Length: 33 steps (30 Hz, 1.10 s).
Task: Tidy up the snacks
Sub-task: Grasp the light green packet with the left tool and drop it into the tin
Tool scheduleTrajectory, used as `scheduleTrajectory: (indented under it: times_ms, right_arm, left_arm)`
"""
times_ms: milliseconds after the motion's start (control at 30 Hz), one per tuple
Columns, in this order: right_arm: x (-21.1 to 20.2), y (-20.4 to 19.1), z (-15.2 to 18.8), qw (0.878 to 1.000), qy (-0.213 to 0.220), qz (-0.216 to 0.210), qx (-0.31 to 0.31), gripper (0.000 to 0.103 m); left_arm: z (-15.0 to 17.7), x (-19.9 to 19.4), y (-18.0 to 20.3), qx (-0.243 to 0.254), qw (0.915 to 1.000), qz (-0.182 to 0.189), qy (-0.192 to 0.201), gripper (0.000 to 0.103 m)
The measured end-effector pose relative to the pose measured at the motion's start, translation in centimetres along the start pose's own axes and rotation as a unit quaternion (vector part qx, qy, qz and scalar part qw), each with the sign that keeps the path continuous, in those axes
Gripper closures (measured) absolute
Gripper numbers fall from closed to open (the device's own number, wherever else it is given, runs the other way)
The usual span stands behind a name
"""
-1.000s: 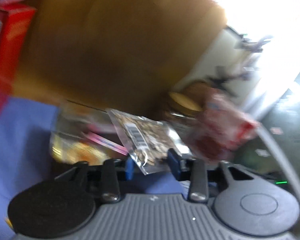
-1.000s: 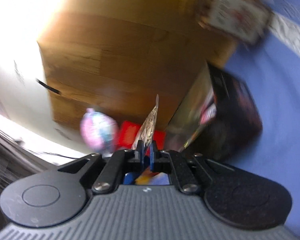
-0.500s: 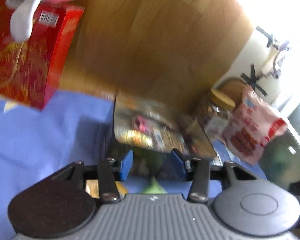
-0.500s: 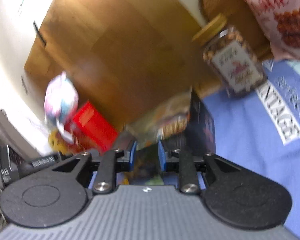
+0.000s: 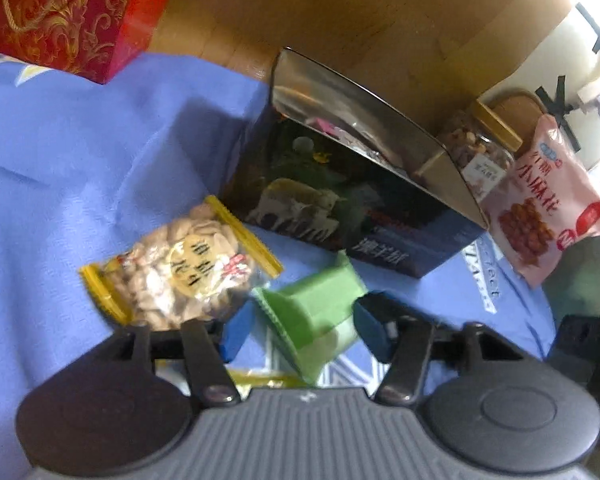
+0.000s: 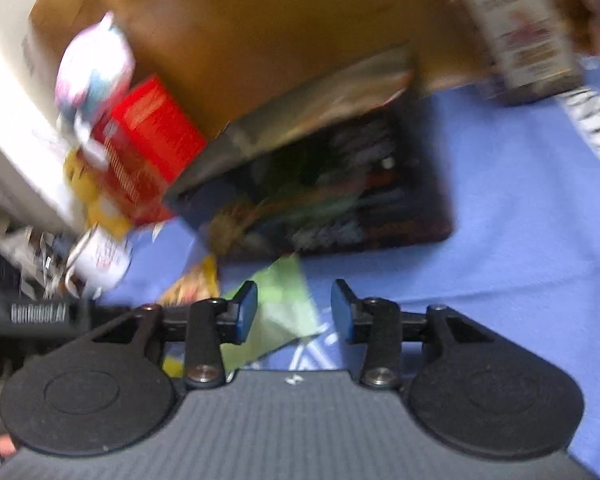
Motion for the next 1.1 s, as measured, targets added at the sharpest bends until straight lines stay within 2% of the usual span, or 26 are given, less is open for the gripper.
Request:
scheduleTrajectory:
  times_ms: [33,100,167,233,300,433,500,533,600,700,767,833,933,1100]
  right_arm:
    - [0.0,-0.1,0.2,1.000,-0.006,0.003,0.004,0.066]
    - [-0.5,-0.1,0.3,1.000,-0.011,-0.007,0.015,0.063]
    - [-1.0,-0.3,0.8,0.999,-0.018,-0.018,0.026,0.061]
    - [-1.7,-1.2,1.3,1.000,-0.002,-0.009,0.010,0.062]
    - [-3.1,-2.5,0.9,1.000,0.023,-0.020,0.004,0.065]
    - [-4.9,-4.9,-2.3,0.996,0.077,-0.036,-0.014,0.068]
    - [-4.4,-6.0,-4.8,0.995,0.095,-0.036,-0.021,0.067]
    - [-3.8,-6.2,-5.7,0.994,0.100,-0.036,-0.020,0.066]
    - [-1.9,-6.3,-7.6,0.994,0.100,-0.023,-0.025,0.064]
    - [0.5,-5.8,-8.7,0.996,0.088,0.015,-0.023,0.063]
    - [-0.5,-5.4,-8.7,0.994,0.107,0.028,-0.015,0.063]
    - [-3.5,-4.7,-7.6,0.993,0.119,0.000,-0.001,0.063]
    - [-8.2,-3.6,-3.8,0.993,0.117,-0.011,0.012,0.063]
    - [-12.8,-2.5,4.9,0.996,0.089,0.009,0.017,0.058]
  left_arm:
    - [-0.1,0.4,-0.2,-0.011,0.9999,0.011,-0.006,0.064]
    - [-0.3,0.4,-0.2,-0.010,0.9998,0.012,-0.008,0.073]
    - [-0.3,0.0,0.3,0.002,1.0000,0.009,0.000,0.073]
    - [-0.5,-0.5,1.1,0.013,0.9998,0.009,0.010,0.074]
    - [-1.0,-1.9,1.8,0.022,0.9992,0.012,0.032,0.073]
    - [-4.1,-4.8,3.3,0.035,0.9953,0.038,0.081,0.072]
    - [-6.2,-5.4,3.9,0.046,0.9929,0.031,0.106,0.072]
    - [-7.2,-5.3,4.1,0.048,0.9920,0.025,0.114,0.068]
    - [-9.2,-4.1,4.2,0.055,0.9905,0.003,0.126,0.067]
    - [-10.7,-1.2,3.1,0.047,0.9922,-0.037,0.109,0.064]
    - [-10.4,-1.0,2.6,0.037,0.9929,-0.048,0.102,0.066]
    - [-9.4,-2.4,2.8,0.047,0.9911,-0.027,0.122,0.065]
    - [-6.7,-5.2,2.7,0.062,0.9892,-0.013,0.132,0.064]
    - [0.7,-6.9,3.8,0.082,0.9927,0.043,0.077,0.065]
Point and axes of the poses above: each gripper's, at about its wrist camera, not at the fingertips, and x roughly the way its jaws point, y to its right, z to its underside, the point moved 3 cm from there along x, roughly the way its jaws point, and after that the axes turned 8 degrees about x, right-handed, at the moved point
